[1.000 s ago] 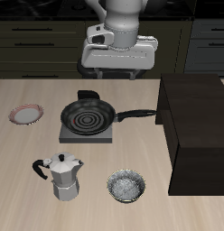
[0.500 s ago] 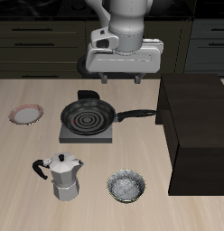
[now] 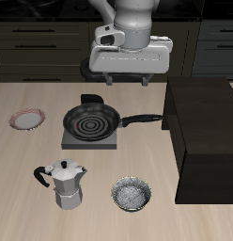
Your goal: Place the bowl on the plate
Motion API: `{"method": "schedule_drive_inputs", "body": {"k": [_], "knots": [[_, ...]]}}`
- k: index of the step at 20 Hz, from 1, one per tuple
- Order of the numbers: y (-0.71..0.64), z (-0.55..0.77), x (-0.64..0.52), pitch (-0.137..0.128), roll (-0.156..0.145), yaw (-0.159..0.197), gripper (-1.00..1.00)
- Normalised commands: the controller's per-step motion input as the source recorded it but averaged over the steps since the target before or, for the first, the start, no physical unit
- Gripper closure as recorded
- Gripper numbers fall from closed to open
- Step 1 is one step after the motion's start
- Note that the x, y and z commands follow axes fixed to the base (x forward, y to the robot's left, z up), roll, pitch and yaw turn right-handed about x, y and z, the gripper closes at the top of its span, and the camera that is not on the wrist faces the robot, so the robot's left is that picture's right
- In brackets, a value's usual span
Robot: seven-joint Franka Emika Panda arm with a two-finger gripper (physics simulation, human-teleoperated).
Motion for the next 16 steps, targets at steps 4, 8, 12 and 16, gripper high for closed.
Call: {"method": "schedule_drive_inputs", "body": {"k": [4, 8, 12, 16], "knots": [[-0.01, 0.03, 0.14, -0.011, -0.014, 0.002, -1.0], [-0.04, 0.02, 0.16, -0.005, -0.021, -0.01, -1.0], [0.04, 0.08, 0.15, -0.025, -0.015, 0.01, -1.0], [0.02, 0.05, 0.19, -0.029, -0.013, 0.013, -1.0]]}}
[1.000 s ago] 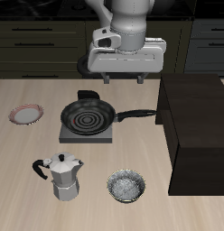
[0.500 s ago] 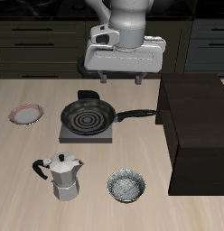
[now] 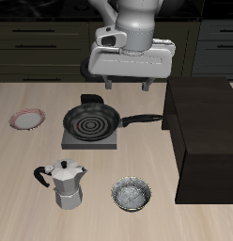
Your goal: Place the bowl on the plate
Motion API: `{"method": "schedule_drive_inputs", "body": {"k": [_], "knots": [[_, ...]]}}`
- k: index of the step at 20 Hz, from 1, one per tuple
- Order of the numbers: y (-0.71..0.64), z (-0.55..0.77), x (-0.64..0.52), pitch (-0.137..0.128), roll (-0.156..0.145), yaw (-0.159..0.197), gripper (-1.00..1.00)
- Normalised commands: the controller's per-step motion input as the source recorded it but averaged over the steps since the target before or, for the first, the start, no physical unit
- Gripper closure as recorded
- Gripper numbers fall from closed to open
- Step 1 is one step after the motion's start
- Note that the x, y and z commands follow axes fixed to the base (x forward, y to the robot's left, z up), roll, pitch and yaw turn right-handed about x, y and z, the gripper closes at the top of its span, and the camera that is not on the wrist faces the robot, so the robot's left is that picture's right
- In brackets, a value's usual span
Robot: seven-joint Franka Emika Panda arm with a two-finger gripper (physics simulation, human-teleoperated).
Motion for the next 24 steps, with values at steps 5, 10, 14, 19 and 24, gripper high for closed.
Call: {"method": "schedule_drive_inputs", "body": {"k": [5, 10, 14, 19, 24], "knots": [[-0.09, -0.01, 0.22, -0.004, -0.028, 0.009, -1.0], [-0.01, 0.03, 0.18, -0.003, -0.008, 0.009, -1.0], [0.02, 0.05, 0.15, -0.012, 0.009, -0.007, -1.0], [0.06, 0.04, 0.1, -0.006, 0.011, -0.045, -1.0], [0.04, 0.08, 0.11, -0.033, -0.009, 0.033, -1.0]]}}
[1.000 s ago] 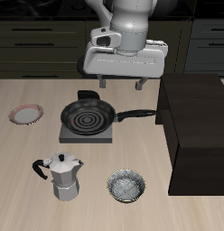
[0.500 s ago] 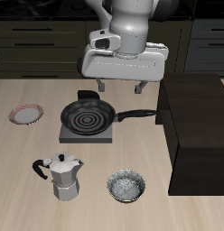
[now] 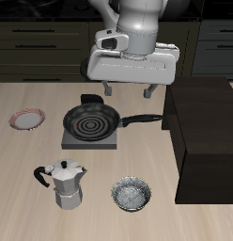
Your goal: Place the bowl on the plate
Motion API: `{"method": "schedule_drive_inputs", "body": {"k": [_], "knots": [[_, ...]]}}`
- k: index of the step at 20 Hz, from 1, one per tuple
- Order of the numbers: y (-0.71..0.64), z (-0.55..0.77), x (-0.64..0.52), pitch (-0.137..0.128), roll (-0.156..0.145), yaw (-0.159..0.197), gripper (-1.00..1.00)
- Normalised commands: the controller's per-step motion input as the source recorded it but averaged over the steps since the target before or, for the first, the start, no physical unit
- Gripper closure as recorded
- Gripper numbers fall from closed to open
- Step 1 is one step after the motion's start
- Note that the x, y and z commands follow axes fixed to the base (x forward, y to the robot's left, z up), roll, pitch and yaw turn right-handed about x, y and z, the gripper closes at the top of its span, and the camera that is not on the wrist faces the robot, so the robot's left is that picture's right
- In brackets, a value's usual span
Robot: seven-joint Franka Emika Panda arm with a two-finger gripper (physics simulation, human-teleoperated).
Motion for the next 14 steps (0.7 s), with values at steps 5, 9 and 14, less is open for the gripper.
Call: {"method": "schedule_drive_inputs", "body": {"k": [5, 9, 14], "knots": [[-0.12, 0.04, 0.19, -0.016, -0.043, -0.014, -1.0], [-0.07, 0.01, 0.16, -0.012, -0.015, 0.011, -1.0], [0.02, -0.01, 0.11, -0.009, -0.005, -0.016, -1.0]]}}
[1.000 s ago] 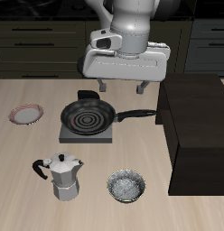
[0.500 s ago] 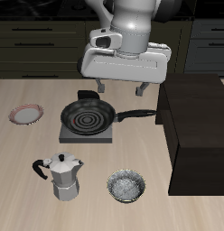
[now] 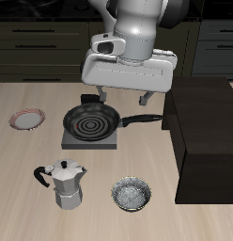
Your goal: Place the bowl on the plate
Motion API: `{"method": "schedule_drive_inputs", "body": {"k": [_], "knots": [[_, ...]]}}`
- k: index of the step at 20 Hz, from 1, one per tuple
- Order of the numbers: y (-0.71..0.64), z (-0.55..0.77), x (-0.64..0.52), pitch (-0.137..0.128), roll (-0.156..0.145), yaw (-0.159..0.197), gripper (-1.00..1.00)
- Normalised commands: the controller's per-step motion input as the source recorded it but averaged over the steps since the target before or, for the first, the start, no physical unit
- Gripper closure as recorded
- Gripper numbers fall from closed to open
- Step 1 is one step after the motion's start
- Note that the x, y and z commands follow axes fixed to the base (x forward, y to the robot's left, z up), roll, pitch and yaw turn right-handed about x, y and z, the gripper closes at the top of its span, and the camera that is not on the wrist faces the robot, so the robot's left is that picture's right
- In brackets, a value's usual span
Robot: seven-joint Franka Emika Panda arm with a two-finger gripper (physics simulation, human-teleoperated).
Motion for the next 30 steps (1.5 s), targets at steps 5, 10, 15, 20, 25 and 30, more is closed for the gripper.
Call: {"method": "schedule_drive_inputs", "body": {"k": [5, 10, 15, 20, 25, 30], "knots": [[0.04, -0.09, 0.08, 0.017, 0.006, -0.001, -1.0], [0.08, -0.13, 0.03, 0.011, 0.014, 0.008, -1.0], [0.02, -0.21, 0.07, 0.018, 0.006, -0.015, -1.0], [-0.04, -0.16, 0.05, 0.016, 0.0, 0.0, -1.0], [0.02, -0.28, 0.02, 0.024, 0.003, 0.008, -1.0], [0.02, -0.27, 0.08, 0.023, 0.003, -0.001, -1.0]]}}
